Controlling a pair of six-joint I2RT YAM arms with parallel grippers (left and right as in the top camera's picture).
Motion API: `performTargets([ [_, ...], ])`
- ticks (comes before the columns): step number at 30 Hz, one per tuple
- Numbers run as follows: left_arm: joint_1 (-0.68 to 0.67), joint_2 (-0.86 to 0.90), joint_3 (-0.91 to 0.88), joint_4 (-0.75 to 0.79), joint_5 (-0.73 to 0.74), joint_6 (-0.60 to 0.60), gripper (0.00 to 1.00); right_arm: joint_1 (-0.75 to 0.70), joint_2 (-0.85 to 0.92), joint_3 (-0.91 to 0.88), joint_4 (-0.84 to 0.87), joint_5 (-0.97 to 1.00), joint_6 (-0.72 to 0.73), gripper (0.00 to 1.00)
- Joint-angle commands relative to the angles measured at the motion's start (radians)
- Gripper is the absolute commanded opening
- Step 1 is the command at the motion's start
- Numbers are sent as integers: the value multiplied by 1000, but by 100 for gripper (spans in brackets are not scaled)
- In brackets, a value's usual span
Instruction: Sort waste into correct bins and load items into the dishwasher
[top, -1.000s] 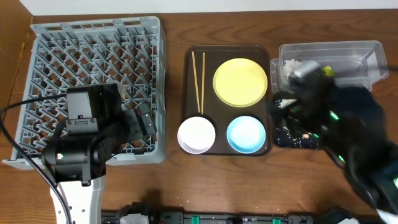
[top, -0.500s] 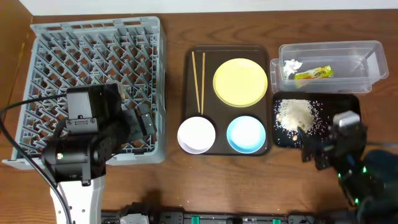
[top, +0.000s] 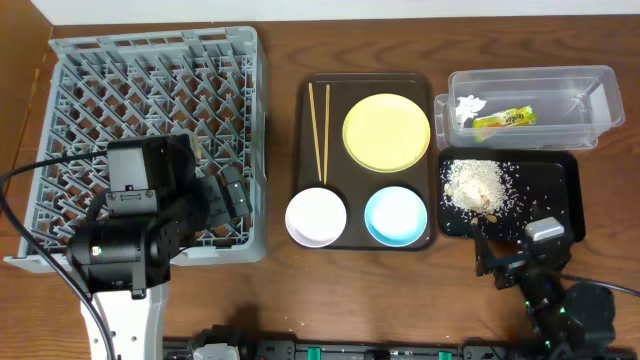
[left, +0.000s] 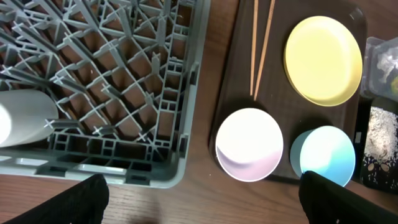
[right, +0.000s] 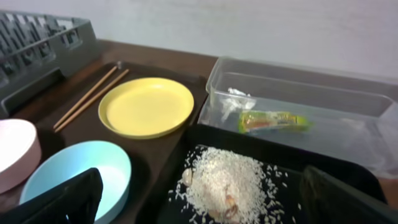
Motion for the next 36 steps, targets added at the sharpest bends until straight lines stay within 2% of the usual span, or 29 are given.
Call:
performTargets([
  [1,-3,1,13,-3,3,14,98,-23,-33,-78,68,-6,-11,99],
  [7,-3,1,13,-3,3,14,98,-23,-39,-188,315,-6,-11,99],
  [29,-3,1,13,-3,3,14,98,-23,-37,-193,314,-2,-8,99],
  [34,-3,1,13,13,76,-66,98,-23,-37,-193,314,-2,-8,99],
  [36,-3,4,13,84,122,-77,98,-23,-37,-193,314,-2,-8,99],
])
